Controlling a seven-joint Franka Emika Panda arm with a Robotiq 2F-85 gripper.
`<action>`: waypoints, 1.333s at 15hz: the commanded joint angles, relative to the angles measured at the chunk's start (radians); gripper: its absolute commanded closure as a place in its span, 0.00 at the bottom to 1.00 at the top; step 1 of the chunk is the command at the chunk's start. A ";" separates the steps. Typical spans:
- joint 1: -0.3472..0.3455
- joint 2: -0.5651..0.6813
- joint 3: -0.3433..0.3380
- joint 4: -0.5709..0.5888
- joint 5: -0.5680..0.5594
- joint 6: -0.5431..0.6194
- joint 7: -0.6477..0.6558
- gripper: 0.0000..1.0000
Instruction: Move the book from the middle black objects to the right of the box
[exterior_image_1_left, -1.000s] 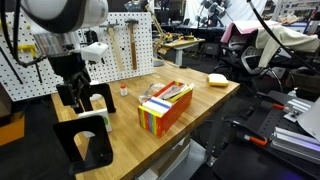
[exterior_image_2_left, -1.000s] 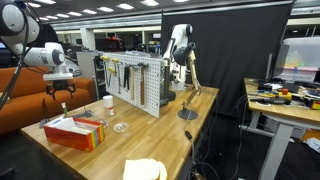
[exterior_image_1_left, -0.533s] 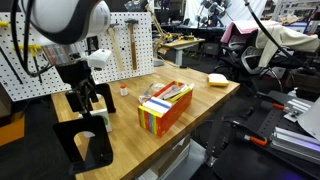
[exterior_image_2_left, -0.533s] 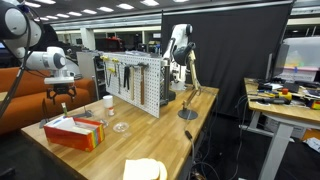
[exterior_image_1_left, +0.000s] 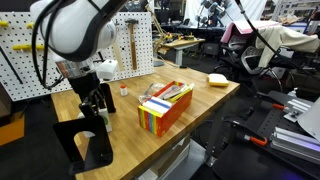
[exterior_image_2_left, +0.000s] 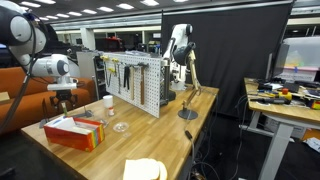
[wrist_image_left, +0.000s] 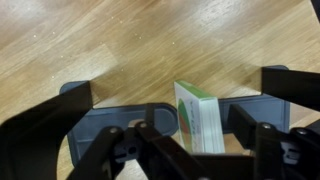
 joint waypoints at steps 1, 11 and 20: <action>-0.008 0.010 -0.007 0.031 0.010 -0.022 -0.018 0.54; -0.025 -0.025 -0.001 -0.005 0.010 0.005 -0.008 0.96; -0.025 -0.347 -0.032 -0.222 -0.027 0.072 0.160 0.96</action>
